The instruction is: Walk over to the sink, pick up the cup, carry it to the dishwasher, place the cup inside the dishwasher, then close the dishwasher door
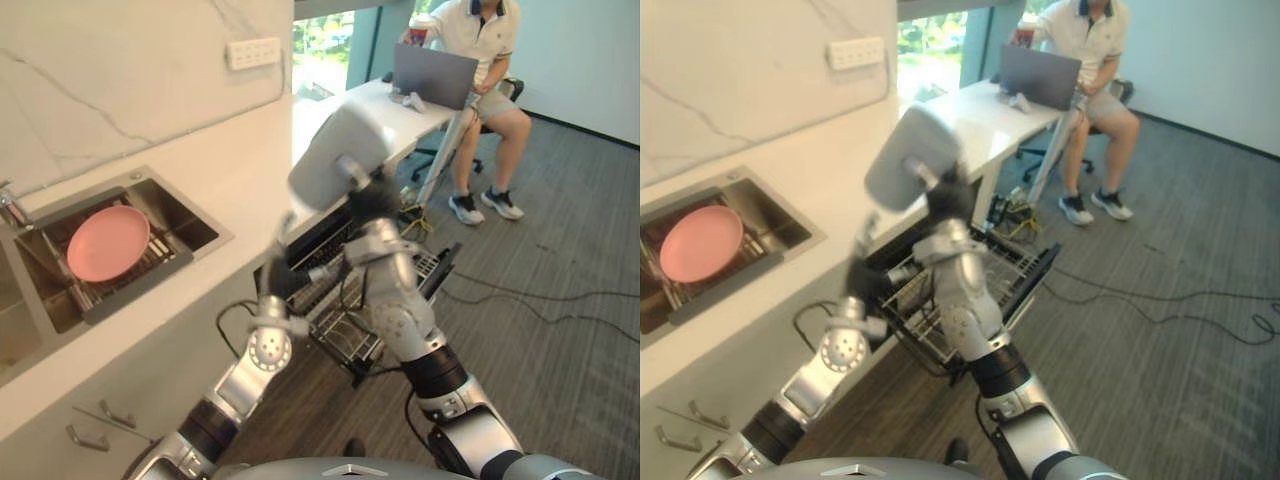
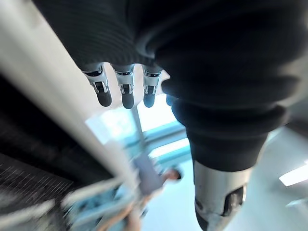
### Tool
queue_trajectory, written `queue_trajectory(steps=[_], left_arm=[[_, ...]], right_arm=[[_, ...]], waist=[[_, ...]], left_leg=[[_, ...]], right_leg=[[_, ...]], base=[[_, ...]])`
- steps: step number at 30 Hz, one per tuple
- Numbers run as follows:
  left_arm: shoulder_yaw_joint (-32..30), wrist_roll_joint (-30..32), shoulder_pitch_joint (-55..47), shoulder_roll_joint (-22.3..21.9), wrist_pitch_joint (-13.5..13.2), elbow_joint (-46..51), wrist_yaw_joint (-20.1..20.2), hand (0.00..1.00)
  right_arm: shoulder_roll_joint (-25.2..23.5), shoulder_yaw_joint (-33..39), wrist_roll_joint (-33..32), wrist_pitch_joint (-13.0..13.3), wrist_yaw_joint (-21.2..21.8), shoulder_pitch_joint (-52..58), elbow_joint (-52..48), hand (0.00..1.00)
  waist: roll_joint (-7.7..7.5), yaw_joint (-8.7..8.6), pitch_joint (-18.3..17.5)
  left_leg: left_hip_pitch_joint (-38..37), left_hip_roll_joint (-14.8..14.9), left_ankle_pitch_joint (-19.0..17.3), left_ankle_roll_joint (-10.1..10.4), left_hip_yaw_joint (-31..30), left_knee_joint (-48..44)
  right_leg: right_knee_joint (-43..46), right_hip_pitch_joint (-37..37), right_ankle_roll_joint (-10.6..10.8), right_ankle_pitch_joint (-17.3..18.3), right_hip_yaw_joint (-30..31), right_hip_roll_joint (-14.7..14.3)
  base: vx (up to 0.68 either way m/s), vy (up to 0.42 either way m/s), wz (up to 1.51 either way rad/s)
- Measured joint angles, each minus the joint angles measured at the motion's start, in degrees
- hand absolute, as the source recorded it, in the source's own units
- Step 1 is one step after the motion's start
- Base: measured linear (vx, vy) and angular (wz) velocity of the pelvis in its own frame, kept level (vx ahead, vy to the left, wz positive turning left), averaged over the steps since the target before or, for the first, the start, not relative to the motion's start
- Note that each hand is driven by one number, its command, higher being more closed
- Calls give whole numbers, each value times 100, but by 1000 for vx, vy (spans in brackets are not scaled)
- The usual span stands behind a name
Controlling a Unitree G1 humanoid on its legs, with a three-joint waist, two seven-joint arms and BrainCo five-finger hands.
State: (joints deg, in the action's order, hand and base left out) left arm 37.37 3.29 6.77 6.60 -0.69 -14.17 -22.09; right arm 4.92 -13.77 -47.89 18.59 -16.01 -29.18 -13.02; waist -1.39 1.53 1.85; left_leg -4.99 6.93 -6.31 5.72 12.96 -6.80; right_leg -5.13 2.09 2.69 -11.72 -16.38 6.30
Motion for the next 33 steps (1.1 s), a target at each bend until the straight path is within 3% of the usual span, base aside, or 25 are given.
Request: queue_trajectory(steps=[4,7,11,13,16,19,20,24,29,33], left_arm=[[393,-867,-250,-148,422,-442,898,0],[312,-1170,-90,-181,426,-440,1306,0],[277,-1323,-113,-221,427,-441,1908,0],[253,-1328,-330,-188,488,-458,2290,0],[29,-1315,-760,-114,646,-708,2488,0],[-534,-884,-1293,92,766,-1245,2448,0],[-1030,-464,-1486,155,785,-1671,2296,0],[-1936,363,-1786,332,674,-2090,1843,0],[-2684,817,-1782,391,451,-2496,1313,0],[-3121,1009,-2042,387,414,-2515,936,0]], right_arm=[[223,798,206,840,73,-225,-647,100],[520,1194,290,986,50,229,-608,100],[711,1467,316,881,98,692,-173,100],[944,1708,423,630,185,1009,288,100],[1243,1868,653,292,499,1457,784,100],[1418,2079,797,-129,921,1913,1427,100],[1423,2119,1050,-384,1145,2087,1864,100],[1421,2076,1664,-863,1686,2356,2437,100],[1419,1960,2196,-1140,1922,2342,3338,100],[1619,1662,3514,-1109,1804,2034,4027,100]], waist=[[-47,-160,58],[18,-200,97],[91,-234,127],[85,-203,135],[86,-221,139],[98,-240,197],[90,-247,279],[84,-154,332],[64,59,439],[39,222,714]], left_leg=[[2,0,-30,-7,35,3],[13,-2,-50,-21,72,7],[57,4,-48,-20,6,7],[94,21,-25,-16,-82,45],[130,4,1,-24,-211,103],[179,-25,19,-28,-382,121],[114,-49,60,-40,-512,190],[209,-108,87,-42,-752,215],[331,-194,214,-83,-1085,304],[607,-237,315,-77,-1421,299]], right_leg=[[0,-3,2,9,7,20],[1,-15,-5,38,23,29],[2,-8,18,43,-2,41],[2,-8,36,36,-51,49],[3,-28,43,49,-171,76],[5,-87,59,64,-344,108],[3,-205,86,103,-473,131],[2,-255,156,190,-708,188],[4,-309,183,217,-1031,265],[41,-256,175,221,-1363,292]], base=[[-5,14,-6],[-13,21,-5],[16,14,8],[27,8,20],[45,17,22],[39,23,34],[26,15,40],[6,7,32],[13,17,42],[3,-6,40]])
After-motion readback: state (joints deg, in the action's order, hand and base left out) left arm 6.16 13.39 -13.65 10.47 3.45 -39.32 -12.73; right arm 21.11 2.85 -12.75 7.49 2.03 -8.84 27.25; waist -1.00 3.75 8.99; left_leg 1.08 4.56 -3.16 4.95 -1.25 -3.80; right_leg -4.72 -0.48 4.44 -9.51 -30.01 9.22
